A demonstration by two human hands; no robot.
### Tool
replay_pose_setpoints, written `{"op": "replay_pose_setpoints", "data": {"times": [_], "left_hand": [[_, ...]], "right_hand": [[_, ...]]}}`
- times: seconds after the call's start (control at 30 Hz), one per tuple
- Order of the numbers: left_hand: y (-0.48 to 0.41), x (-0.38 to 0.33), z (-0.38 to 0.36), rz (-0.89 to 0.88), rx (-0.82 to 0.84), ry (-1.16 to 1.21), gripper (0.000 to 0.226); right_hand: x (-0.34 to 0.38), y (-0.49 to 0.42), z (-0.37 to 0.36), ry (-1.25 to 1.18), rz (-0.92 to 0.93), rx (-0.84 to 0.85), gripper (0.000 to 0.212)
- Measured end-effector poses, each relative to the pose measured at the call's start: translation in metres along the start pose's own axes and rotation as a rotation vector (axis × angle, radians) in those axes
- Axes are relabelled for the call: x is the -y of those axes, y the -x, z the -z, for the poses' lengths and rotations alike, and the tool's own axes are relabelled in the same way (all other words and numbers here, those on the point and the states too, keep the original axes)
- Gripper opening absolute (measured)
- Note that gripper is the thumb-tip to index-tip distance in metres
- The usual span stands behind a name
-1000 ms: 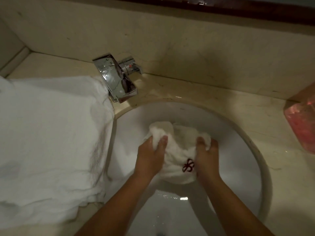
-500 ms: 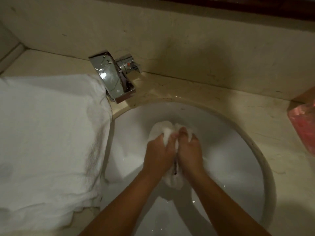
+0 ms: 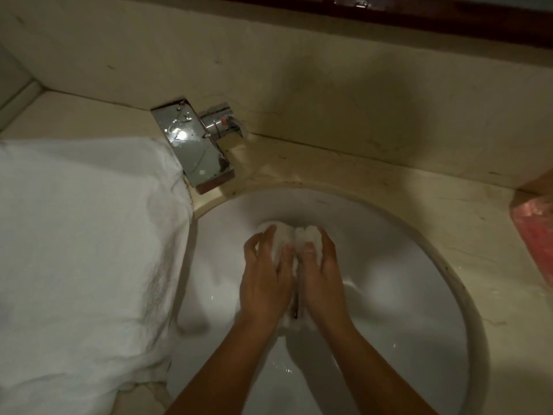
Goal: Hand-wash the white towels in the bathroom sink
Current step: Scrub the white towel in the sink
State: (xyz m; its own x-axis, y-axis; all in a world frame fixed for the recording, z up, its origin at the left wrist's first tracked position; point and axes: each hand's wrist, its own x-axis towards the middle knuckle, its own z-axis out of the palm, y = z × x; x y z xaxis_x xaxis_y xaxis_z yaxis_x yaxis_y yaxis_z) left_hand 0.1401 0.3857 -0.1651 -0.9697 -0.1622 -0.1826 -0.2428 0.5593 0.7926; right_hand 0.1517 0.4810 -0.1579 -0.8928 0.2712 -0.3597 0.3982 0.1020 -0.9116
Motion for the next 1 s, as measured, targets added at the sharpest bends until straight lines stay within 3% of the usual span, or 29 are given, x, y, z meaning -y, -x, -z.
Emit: {"op": "replay_pose_setpoints", "data": {"times": [0.1,0.17,0.23,0.37,0.43,0.53,0.6,0.7,0.87,1.0], "left_hand": [[-0.011,0.011,-0.006,-0.078,-0.039,-0.028,0.080],[-0.011,0.008,-0.003,-0.073,-0.016,-0.012,0.063],[-0.015,0.010,-0.001,-0.018,0.017,0.013,0.043],[-0.021,0.003,0.007,0.030,0.065,0.013,0.047],[-0.005,-0.009,0.009,-0.020,0.049,0.063,0.042],[-0.002,-0.017,0.010,-0.053,-0.025,0.119,0.029],[-0.019,-0.017,0.016,0.004,-0.058,0.113,0.029],[-0.011,-0.010,0.016,-0.037,0.052,0.070,0.028],[-0.006,-0.004,0.014,-0.036,0.111,0.023,0.027],[-0.022,0.004,0.015,-0.017,0.013,-0.047,0.043]], "right_hand": [[-0.008,-0.011,-0.006,0.035,0.035,-0.041,0.030],[-0.010,-0.007,-0.003,0.040,0.008,-0.050,0.016],[-0.009,0.012,0.003,0.063,0.020,-0.035,0.029],[0.005,0.016,0.010,0.112,0.069,-0.054,0.036],[0.014,-0.018,0.010,0.118,-0.029,-0.131,0.038],[0.018,-0.031,-0.001,0.078,-0.096,-0.101,0.046],[0.013,-0.002,-0.005,0.092,-0.007,-0.026,0.040],[0.010,0.014,0.005,0.122,0.026,-0.018,0.032],[0.010,-0.019,0.001,0.078,-0.090,-0.025,0.038],[0.005,-0.004,0.008,0.492,0.116,-0.051,0.056]]}}
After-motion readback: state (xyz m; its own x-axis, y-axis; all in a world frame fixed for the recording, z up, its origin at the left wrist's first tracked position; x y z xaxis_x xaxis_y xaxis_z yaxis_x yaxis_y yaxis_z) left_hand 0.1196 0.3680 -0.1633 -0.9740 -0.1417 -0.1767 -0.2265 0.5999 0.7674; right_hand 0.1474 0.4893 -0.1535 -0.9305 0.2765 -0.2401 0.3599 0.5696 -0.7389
